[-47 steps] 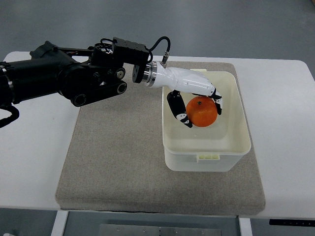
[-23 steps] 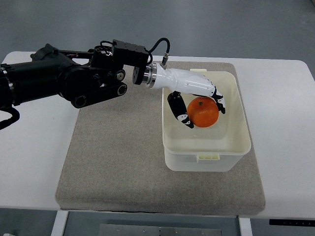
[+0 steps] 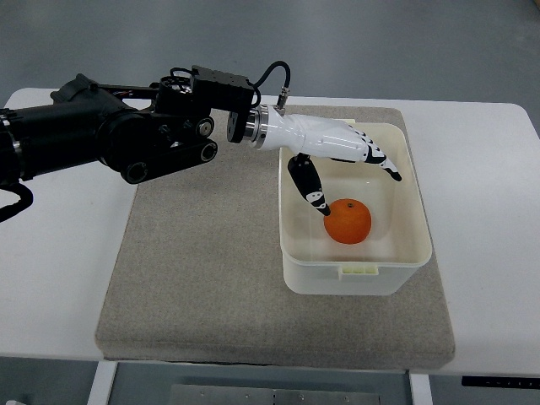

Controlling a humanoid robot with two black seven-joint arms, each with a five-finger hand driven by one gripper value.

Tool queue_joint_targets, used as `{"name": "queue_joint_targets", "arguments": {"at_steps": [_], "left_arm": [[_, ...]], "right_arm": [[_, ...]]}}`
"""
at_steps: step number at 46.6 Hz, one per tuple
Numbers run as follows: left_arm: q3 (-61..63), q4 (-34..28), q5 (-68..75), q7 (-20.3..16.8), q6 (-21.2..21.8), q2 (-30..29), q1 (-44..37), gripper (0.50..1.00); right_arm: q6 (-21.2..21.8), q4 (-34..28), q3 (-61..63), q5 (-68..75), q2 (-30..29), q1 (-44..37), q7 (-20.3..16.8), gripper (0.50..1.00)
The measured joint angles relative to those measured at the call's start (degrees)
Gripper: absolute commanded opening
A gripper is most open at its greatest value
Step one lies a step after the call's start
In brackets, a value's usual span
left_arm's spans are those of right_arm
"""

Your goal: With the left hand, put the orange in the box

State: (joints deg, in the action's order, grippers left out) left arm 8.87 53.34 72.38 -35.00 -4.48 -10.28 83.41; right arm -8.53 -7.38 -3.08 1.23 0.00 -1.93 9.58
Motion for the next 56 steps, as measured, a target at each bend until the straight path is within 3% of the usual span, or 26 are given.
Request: {"name": "queue_joint_targets", "arguments": {"at_steps": [13, 31, 56], "left_arm": [[-6.8, -2.5, -0.5, 0.0, 0.0, -0.5, -0.1, 0.964], [-15.2, -17.6, -7.5, 0.0, 0.1, 0.3, -0.6, 0.966], [-15.0, -32.9, -37.4, 0.0, 1.6, 3.4, -3.0, 0.964]], "right_arm": [[0.0, 0.0, 0.0, 0.0, 0.0, 0.0, 0.0, 0.926], [0.0, 0.0, 0.0, 0.0, 0.0, 0.0, 0.0, 0.926], [0.0, 0.0, 0.0, 0.0, 0.0, 0.0, 0.0, 0.926]]}}
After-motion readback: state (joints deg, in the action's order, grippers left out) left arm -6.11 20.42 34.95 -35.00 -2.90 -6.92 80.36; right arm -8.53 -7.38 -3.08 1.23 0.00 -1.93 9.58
